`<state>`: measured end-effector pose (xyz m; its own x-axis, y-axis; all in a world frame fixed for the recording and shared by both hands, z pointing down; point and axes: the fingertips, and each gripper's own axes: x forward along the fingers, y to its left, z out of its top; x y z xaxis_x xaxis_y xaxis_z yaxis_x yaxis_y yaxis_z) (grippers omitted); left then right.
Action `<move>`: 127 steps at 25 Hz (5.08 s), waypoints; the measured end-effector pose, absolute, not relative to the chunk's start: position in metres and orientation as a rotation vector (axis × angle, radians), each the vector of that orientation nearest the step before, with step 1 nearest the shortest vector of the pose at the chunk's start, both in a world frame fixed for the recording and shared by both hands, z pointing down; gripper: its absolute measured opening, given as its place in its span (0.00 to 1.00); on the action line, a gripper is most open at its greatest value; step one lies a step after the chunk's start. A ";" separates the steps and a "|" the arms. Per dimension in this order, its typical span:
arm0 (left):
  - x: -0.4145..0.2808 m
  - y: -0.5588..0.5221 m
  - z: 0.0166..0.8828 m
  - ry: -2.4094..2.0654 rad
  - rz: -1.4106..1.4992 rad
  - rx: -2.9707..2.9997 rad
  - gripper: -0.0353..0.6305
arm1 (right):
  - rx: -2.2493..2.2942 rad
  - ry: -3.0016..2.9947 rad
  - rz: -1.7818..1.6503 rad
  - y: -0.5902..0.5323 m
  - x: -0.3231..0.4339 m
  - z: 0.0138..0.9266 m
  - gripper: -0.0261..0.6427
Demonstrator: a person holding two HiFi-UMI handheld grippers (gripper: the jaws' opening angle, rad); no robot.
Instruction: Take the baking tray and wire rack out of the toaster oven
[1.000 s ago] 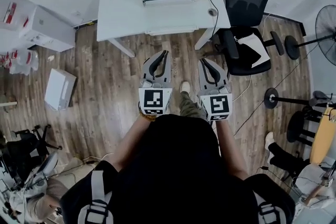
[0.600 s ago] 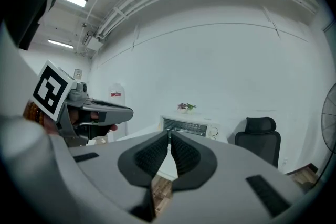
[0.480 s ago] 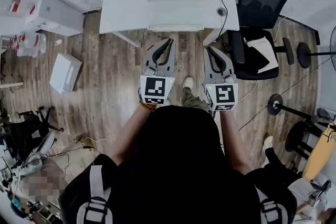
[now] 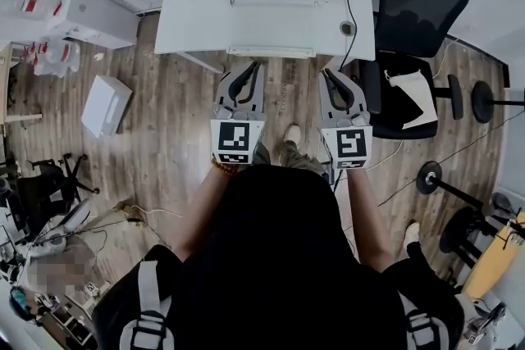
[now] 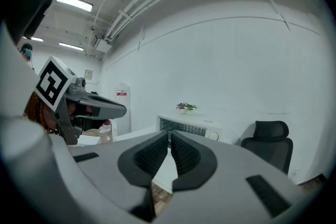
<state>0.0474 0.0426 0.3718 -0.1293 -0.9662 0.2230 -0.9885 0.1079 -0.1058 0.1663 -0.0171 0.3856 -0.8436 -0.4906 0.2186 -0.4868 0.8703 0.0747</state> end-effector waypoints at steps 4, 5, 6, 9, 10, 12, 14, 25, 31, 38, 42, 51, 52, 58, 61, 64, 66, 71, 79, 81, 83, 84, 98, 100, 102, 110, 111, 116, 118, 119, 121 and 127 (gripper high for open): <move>0.042 0.035 0.380 -2.268 0.414 1.987 0.10 | 0.775 -2.785 -0.003 -0.040 0.170 0.396 0.09; 0.041 0.033 0.382 -2.268 0.448 1.997 0.10 | 0.785 -2.779 0.000 -0.044 0.170 0.397 0.09; 0.039 0.030 0.383 -2.265 0.474 2.007 0.10 | 0.795 -2.774 -0.001 -0.047 0.169 0.397 0.09; 0.029 0.016 0.389 -2.255 0.462 2.023 0.10 | 0.821 -2.747 -0.026 -0.058 0.163 0.399 0.09; 0.024 0.011 0.392 -2.254 0.449 2.025 0.10 | 0.824 -2.736 -0.033 -0.063 0.159 0.401 0.09; 0.013 0.000 0.399 -2.240 0.446 2.018 0.10 | 0.831 -2.714 -0.043 -0.072 0.152 0.405 0.09; 0.000 -0.011 0.405 -2.224 0.442 2.011 0.10 | 0.832 -2.690 -0.057 -0.080 0.144 0.408 0.09; -0.038 -0.083 0.418 -2.181 0.596 2.214 0.10 | 0.807 -2.538 -0.248 -0.133 0.073 0.421 0.09; -0.083 -0.103 0.440 -2.158 0.524 2.178 0.10 | 0.746 -2.406 -0.487 -0.155 0.024 0.434 0.09; -0.120 -0.126 0.471 -2.167 0.754 2.232 0.11 | 0.740 -2.232 -0.694 -0.175 -0.019 0.463 0.10; -0.134 -0.137 0.491 -2.123 0.701 2.162 0.11 | 0.766 -2.114 -0.827 -0.188 -0.031 0.477 0.10; -0.162 -0.176 0.542 -1.922 0.152 1.887 0.11 | 1.046 -2.444 0.139 -0.243 -0.036 0.529 0.10; -0.162 -0.180 0.543 -1.885 0.057 1.884 0.11 | 1.066 -2.493 0.309 -0.247 -0.035 0.535 0.10; -0.172 -0.199 0.563 -1.772 -0.260 1.752 0.11 | 1.072 -2.620 0.881 -0.267 -0.045 0.557 0.10; -0.177 -0.207 0.576 -1.696 -0.441 1.636 0.21 | 1.096 -2.620 1.087 -0.280 -0.046 0.564 0.10; -0.187 -0.213 0.586 -1.646 -0.579 1.533 0.23 | 1.094 -2.641 1.227 -0.291 -0.051 0.565 0.12; -0.195 -0.216 0.593 -1.645 -0.622 1.473 0.23 | 1.062 -2.651 1.324 -0.297 -0.055 0.567 0.23; -0.205 -0.230 0.592 -1.547 -0.836 1.368 0.24 | 1.065 -2.618 1.479 -0.311 -0.062 0.570 0.25; -0.231 -0.239 0.605 -1.522 -0.974 1.227 0.24 | 1.064 -2.587 1.540 -0.332 -0.076 0.579 0.26; -0.232 -0.241 0.607 -1.512 -0.977 1.225 0.24 | 1.065 -2.584 1.547 -0.335 -0.078 0.580 0.26; -0.231 -0.242 0.606 -1.491 -0.988 1.227 0.24 | 1.072 -2.583 1.553 -0.337 -0.079 0.580 0.26; -0.231 -0.242 0.606 -1.480 -0.999 1.228 0.23 | 1.076 -2.583 1.558 -0.338 -0.079 0.580 0.26; -0.230 -0.244 0.602 -1.420 -1.064 1.222 0.12 | 0.997 -2.581 1.707 -0.344 -0.094 0.574 0.12; -0.230 -0.244 0.602 -1.416 -1.066 1.220 0.12 | 0.981 -2.579 1.726 -0.343 -0.094 0.574 0.11; -0.230 -0.243 0.602 -1.416 -1.074 1.219 0.12 | 0.968 -2.578 1.734 -0.341 -0.094 0.574 0.11; -0.228 -0.232 0.603 -1.402 -1.109 1.203 0.12 | 0.972 -2.573 1.758 -0.326 -0.086 0.571 0.11; -0.229 -0.231 0.604 -1.408 -1.112 1.192 0.12 | 0.969 -2.573 1.759 -0.323 -0.083 0.572 0.11; -0.230 -0.229 0.601 -1.407 -1.132 1.182 0.10 | 0.959 -2.577 1.751 -0.312 -0.077 0.572 0.11; -0.229 -0.227 0.602 -1.399 -1.130 1.182 0.10 | 0.964 -2.576 1.748 -0.310 -0.076 0.572 0.11; -0.228 -0.225 0.601 -1.396 -1.126 1.185 0.10 | 0.963 -2.576 1.745 -0.309 -0.075 0.572 0.11; -0.226 -0.221 0.600 -1.392 -1.116 1.192 0.09 | 0.957 -2.577 1.739 -0.305 -0.074 0.571 0.11; -0.219 -0.211 0.600 -1.382 -1.094 1.216 0.09 | 0.965 -2.581 1.741 -0.295 -0.067 0.571 0.11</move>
